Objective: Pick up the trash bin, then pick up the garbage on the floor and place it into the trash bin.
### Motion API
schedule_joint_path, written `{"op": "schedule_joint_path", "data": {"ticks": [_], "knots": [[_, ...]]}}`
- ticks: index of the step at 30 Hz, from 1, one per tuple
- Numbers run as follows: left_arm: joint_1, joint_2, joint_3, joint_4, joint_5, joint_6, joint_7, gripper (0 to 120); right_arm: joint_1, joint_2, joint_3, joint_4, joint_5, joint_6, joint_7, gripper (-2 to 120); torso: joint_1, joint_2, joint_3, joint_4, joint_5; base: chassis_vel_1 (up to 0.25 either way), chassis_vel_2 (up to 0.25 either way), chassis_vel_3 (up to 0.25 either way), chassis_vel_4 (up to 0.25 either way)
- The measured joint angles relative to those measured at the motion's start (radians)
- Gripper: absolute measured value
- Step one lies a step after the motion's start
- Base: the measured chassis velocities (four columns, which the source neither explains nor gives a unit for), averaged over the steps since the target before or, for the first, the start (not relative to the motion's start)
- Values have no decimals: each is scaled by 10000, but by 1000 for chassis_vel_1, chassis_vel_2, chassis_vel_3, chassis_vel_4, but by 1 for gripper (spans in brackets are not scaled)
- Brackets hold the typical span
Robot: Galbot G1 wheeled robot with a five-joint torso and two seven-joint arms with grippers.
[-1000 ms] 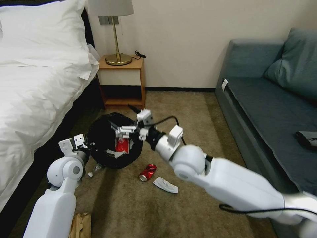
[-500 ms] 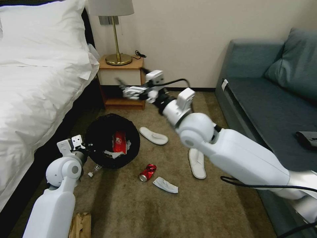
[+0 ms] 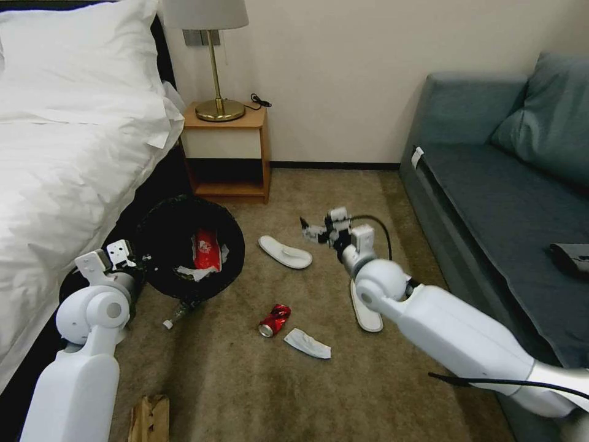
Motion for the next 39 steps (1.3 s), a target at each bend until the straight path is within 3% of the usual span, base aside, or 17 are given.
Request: {"op": "schedule_joint_path", "data": {"ticks": [8,10,13,15,30,39], "knots": [[-140,55,-175,-96,-164,0,-9,0,242,1114,-1555,-1031,578,50,270,100,0,0,0,1,-1,0,0,0,0],[-180,27,-198,-116,-215,0,-21,0,500,1828,-2568,-1435,794,184,220,100,0,0,0,5,-1,0,0,0,0],[-180,-4,-198,-116,-217,0,-28,0,607,1975,-2888,-1519,851,232,161,100,0,0,0,5,-1,0,0,0,0],[-184,-116,-135,-157,-219,0,-40,0,925,2455,-3874,-1746,1002,345,-141,100,0,0,0,-1,-2,0,0,0,0],[-174,-223,84,-83,-66,0,39,0,787,4326,-5283,-3429,1638,464,-1343,100,0,1,0,1,1,0,0,0,0],[-177,-399,237,27,105,0,33,0,493,4891,-5754,-3804,2476,262,-1716,100,0,0,0,0,-1,0,0,0,0]]}}
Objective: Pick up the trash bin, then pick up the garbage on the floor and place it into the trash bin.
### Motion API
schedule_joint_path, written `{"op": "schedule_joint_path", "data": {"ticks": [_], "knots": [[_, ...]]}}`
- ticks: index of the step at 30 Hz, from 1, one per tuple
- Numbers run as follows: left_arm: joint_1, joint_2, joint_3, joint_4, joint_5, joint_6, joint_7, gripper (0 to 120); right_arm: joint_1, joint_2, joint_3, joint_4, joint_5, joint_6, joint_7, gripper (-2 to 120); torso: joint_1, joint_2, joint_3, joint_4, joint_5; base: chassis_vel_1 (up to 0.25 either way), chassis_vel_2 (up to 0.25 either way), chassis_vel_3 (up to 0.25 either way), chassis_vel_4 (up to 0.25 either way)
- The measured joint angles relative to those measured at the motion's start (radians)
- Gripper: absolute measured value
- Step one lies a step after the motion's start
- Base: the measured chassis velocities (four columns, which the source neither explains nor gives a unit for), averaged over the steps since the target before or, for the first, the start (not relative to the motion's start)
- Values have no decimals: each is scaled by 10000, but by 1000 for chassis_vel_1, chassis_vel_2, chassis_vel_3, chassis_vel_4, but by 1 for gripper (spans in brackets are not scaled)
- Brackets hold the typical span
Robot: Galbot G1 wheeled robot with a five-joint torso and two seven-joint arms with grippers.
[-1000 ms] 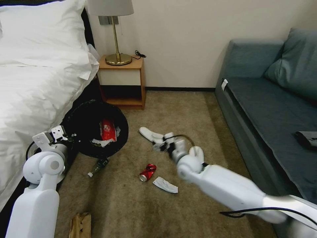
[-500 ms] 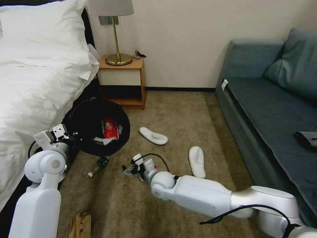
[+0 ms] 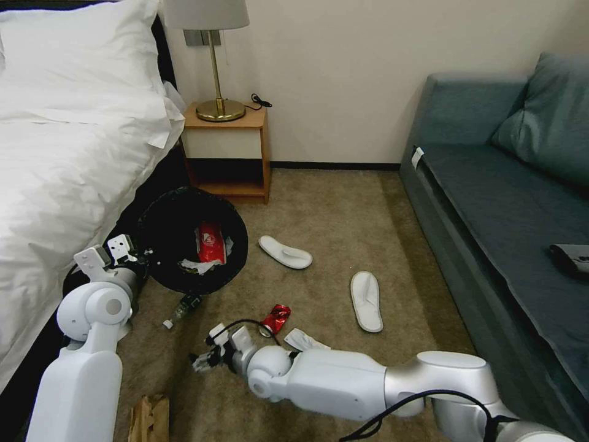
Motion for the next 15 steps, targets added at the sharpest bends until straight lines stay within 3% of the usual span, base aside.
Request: {"op": "schedule_joint_path", "data": {"ticks": [15], "knots": [[94,-57,85,-64,239,0,75,0,-372,1035,-419,-899,-35,140,-867,100,0,0,0,1,1,0,0,0,0]]}}
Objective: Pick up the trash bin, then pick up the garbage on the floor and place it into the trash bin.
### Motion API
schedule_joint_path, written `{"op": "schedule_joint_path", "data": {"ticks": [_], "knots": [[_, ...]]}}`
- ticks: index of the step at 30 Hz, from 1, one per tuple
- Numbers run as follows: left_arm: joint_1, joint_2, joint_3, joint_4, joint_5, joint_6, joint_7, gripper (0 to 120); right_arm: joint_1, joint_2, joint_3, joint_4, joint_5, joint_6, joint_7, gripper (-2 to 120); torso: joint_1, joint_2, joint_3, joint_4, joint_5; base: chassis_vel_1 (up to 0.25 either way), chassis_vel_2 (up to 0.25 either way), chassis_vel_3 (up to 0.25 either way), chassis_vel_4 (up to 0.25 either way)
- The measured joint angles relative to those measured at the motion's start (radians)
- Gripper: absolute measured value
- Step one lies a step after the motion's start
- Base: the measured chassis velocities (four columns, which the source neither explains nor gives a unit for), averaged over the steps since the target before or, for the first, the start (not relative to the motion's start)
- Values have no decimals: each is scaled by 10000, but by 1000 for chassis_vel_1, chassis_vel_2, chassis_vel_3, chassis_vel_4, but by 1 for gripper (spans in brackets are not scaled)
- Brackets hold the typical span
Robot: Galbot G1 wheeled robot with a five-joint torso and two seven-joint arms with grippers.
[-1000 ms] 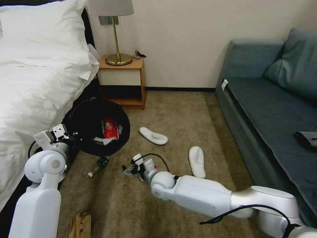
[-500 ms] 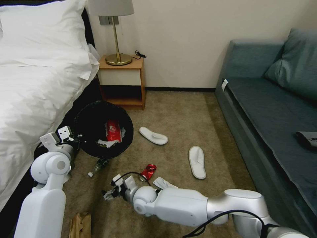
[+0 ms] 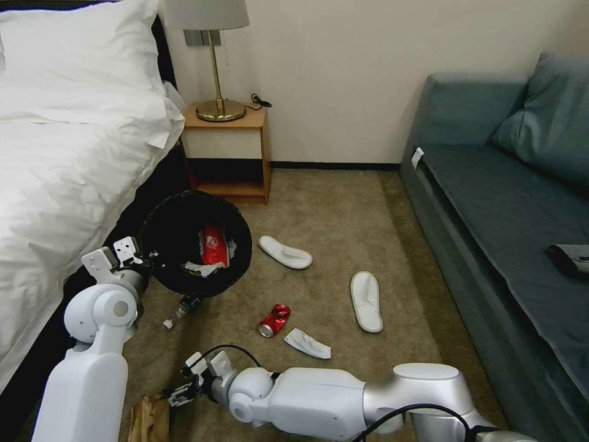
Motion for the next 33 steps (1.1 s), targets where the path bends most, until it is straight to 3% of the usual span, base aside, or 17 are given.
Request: {"op": "schedule_joint_path", "data": {"ticks": [8,22,33], "knots": [[49,-23,25,-69,101,0,41,0,184,-22,-95,38,-185,166,44,100,0,0,0,0,1,0,0,0,0],[94,169,-159,14,105,-10,106,0,1412,-1249,1266,1202,-698,466,564,100,0,0,1,0,2,0,0,0,0],[28,242,-201,66,85,-20,109,0,1267,-1488,1347,1298,-832,456,691,100,0,0,1,0,3,0,0,0,0]]}}
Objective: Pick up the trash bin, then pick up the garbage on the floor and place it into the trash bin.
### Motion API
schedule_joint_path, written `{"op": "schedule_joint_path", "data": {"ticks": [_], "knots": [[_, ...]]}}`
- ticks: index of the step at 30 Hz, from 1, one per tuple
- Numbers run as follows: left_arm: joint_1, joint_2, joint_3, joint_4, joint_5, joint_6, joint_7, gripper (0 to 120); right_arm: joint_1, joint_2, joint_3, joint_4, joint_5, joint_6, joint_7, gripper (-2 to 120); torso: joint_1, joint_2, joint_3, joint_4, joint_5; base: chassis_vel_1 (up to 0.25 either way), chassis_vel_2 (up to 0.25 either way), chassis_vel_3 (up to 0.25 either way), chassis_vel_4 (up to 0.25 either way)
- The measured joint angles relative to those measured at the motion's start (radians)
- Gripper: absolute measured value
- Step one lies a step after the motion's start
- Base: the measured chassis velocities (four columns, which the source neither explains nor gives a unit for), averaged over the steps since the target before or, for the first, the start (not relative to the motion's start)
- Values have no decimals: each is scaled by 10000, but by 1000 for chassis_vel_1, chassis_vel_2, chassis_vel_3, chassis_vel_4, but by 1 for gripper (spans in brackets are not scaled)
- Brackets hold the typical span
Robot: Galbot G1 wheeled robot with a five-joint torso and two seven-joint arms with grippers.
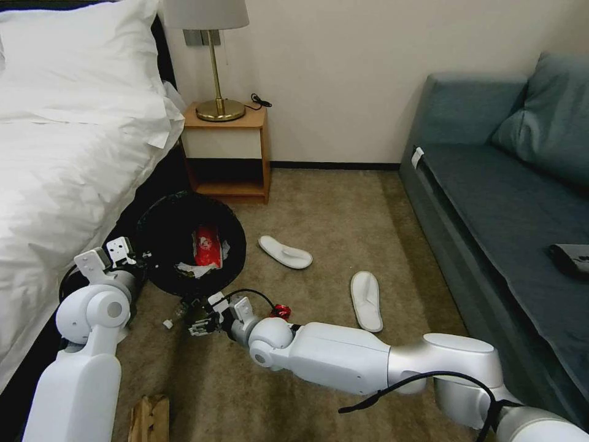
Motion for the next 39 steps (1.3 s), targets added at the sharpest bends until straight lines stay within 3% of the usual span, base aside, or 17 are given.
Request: {"op": "schedule_joint_path", "data": {"ticks": [9,17,39], "knots": [[-11,12,-63,7,-31,-82,10,0,-515,-305,624,-1667,-423,-33,3,100,0,0,0,-2,-2,0,0,0,0],[-73,-4,-66,48,-44,-147,19,0,-947,-621,890,-2000,-564,-7,84,100,0,0,0,-1,-2,0,0,0,0],[-37,20,-101,62,-19,-216,33,0,-1324,-541,1687,-3118,-643,58,202,100,0,0,0,-1,-2,0,0,0,0]]}}
